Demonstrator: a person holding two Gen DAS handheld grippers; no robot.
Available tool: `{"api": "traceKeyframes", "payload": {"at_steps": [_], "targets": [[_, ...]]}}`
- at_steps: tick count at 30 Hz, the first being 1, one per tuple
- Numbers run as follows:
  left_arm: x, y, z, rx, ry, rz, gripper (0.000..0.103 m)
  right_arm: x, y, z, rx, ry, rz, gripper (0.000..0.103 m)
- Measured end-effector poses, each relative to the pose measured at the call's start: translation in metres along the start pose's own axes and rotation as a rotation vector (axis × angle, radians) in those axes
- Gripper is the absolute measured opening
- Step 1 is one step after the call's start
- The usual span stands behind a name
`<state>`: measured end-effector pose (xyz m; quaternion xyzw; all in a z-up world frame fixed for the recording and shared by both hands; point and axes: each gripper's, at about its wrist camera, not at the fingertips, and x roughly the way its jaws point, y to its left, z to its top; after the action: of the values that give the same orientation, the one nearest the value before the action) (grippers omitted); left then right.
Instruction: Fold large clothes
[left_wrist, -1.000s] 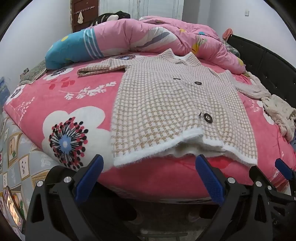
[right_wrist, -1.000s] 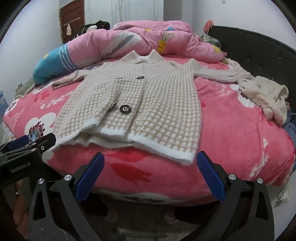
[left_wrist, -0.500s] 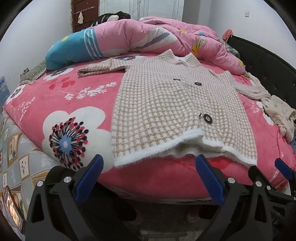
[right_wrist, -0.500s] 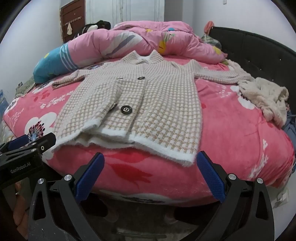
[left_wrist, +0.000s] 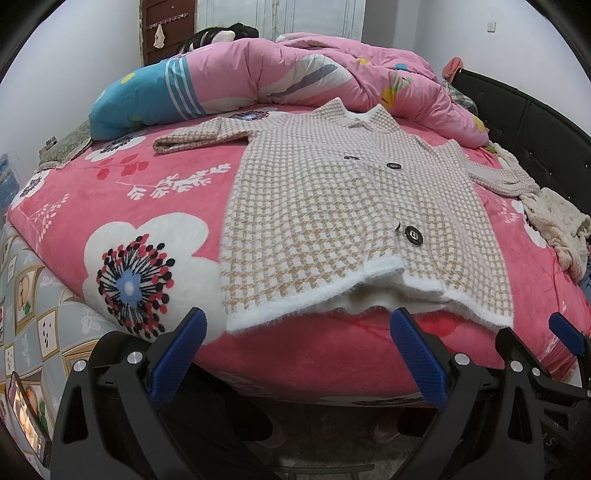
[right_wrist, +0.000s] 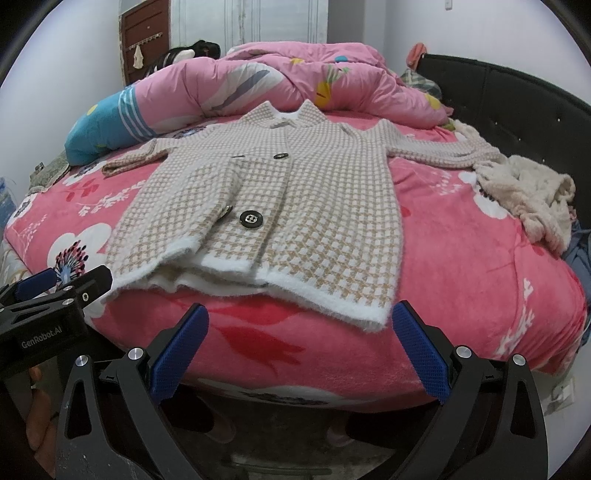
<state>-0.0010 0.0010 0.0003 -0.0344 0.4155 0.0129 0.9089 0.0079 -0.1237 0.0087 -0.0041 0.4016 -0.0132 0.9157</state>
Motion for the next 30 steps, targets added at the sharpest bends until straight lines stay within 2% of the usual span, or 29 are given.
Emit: {"api": "traceKeyframes", "payload": {"at_steps": [30], "targets": [[0.0000,-0.0002,-0.0003,0.000,-0.002,0.000,0.098,-0.0025,-0.0001,-0.0001,-0.002,-0.007,-0.015,0.095]]}}
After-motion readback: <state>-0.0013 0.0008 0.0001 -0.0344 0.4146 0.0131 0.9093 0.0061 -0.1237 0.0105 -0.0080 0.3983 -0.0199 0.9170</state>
